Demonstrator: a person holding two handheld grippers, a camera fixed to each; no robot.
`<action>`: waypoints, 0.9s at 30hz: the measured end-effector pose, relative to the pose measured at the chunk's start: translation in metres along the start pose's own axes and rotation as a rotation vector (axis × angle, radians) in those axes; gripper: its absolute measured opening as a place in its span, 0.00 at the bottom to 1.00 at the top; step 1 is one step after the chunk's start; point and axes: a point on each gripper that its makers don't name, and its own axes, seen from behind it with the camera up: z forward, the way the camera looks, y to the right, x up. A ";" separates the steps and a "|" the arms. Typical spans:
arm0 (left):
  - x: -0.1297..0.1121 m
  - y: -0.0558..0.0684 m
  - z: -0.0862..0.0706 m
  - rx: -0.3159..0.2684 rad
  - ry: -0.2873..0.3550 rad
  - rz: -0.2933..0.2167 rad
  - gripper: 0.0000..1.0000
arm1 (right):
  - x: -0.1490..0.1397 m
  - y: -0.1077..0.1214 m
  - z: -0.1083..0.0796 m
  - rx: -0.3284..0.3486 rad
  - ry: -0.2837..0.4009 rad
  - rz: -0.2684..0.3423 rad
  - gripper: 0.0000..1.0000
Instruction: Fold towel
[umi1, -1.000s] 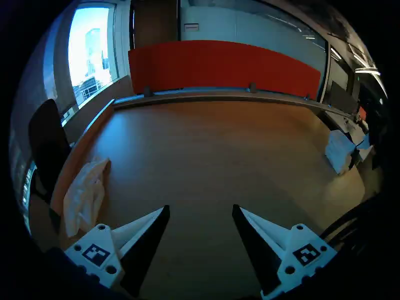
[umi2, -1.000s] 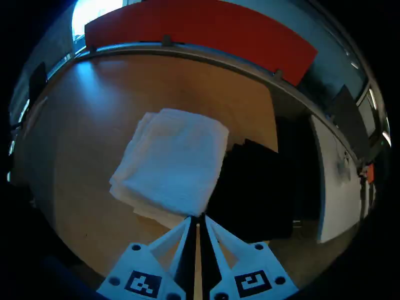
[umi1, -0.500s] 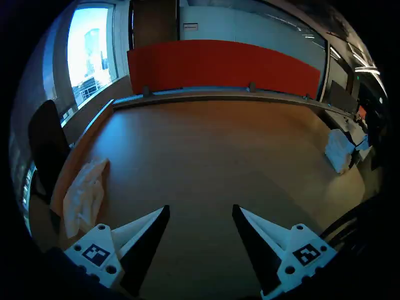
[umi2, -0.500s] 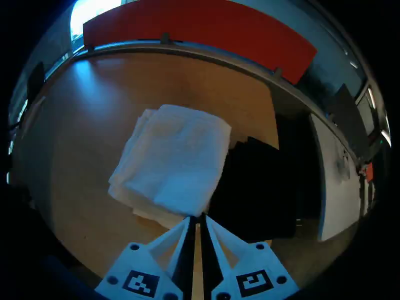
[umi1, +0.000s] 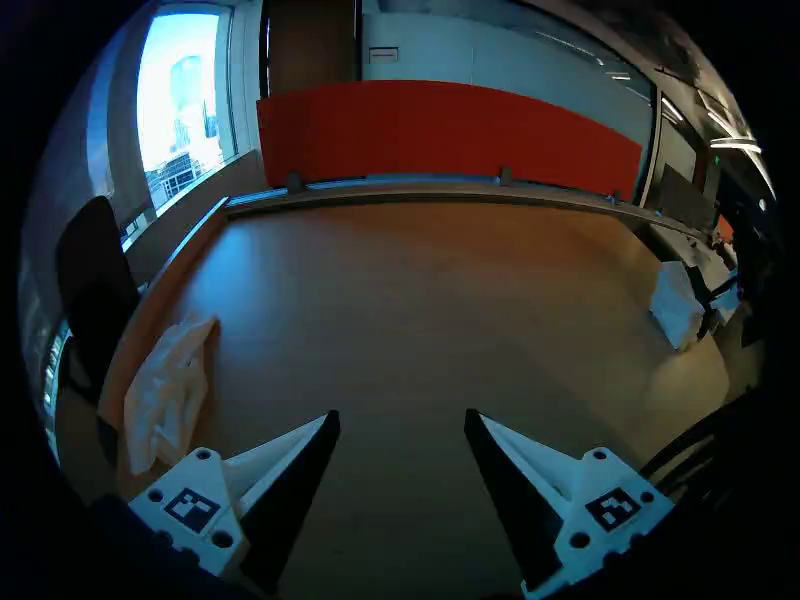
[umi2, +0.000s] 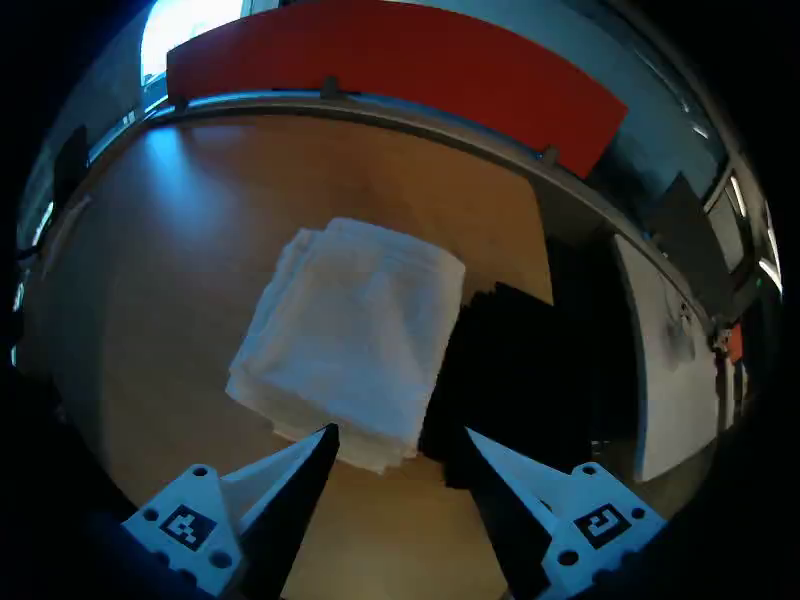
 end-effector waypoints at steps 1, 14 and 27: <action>0.000 0.000 0.000 0.001 0.001 -0.001 0.93 | 0.003 -0.001 0.000 0.001 0.009 0.008 0.91; 0.006 -0.002 0.000 0.003 0.022 -0.019 0.92 | 0.047 -0.010 -0.010 -0.014 0.170 0.121 0.92; 0.013 -0.005 0.000 0.011 0.041 -0.031 0.92 | 0.095 -0.009 -0.031 -0.121 0.410 0.245 0.92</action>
